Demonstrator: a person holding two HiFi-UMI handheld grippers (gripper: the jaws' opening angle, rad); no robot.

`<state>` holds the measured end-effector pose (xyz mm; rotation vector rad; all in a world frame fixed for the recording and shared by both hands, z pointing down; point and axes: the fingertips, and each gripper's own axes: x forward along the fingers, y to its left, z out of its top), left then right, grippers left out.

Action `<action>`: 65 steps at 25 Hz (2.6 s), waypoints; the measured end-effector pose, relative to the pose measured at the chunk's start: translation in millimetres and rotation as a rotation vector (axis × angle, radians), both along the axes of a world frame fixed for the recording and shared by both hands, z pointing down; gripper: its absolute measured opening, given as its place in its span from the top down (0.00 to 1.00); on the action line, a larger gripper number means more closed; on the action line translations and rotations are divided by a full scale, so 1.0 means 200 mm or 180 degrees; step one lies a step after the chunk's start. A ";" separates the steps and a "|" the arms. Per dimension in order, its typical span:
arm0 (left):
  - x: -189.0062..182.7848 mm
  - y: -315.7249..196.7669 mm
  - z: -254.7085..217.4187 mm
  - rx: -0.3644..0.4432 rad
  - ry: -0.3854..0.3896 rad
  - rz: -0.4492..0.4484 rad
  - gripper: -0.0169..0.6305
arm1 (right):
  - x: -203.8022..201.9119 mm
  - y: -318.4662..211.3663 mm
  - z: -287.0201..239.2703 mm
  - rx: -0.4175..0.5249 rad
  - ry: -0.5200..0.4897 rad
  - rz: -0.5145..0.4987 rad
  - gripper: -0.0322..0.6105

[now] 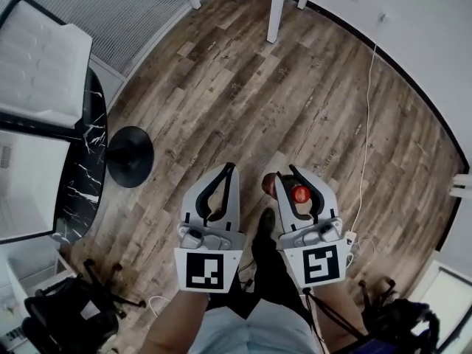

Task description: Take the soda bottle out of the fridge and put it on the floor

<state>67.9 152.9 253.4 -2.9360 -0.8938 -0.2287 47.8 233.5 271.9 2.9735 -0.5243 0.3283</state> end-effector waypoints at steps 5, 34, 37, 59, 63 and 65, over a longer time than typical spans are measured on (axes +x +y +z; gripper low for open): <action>0.06 0.11 0.20 0.0043 -0.0110 0.0136 0.95 | 0.04 0.08 0.18 -0.0013 -0.0077 0.0079 0.80; 0.22 0.14 1.41 0.0239 -0.0325 0.0426 0.95 | 0.10 0.17 1.43 -0.0027 -0.0376 0.0363 0.81; 0.21 0.14 1.53 0.0265 -0.0347 0.0464 0.95 | 0.08 0.16 1.56 -0.0018 -0.0411 0.0379 0.81; 0.06 0.01 2.34 0.0298 -0.0674 0.0535 0.95 | -0.10 0.08 2.42 -0.0109 -0.0694 0.0362 0.81; 0.04 0.01 2.42 0.0312 -0.0694 0.0566 0.95 | -0.13 0.07 2.53 -0.0111 -0.0726 0.0368 0.81; 0.03 0.00 2.46 0.0318 -0.0691 0.0584 0.95 | -0.14 0.07 2.59 -0.0122 -0.0756 0.0350 0.81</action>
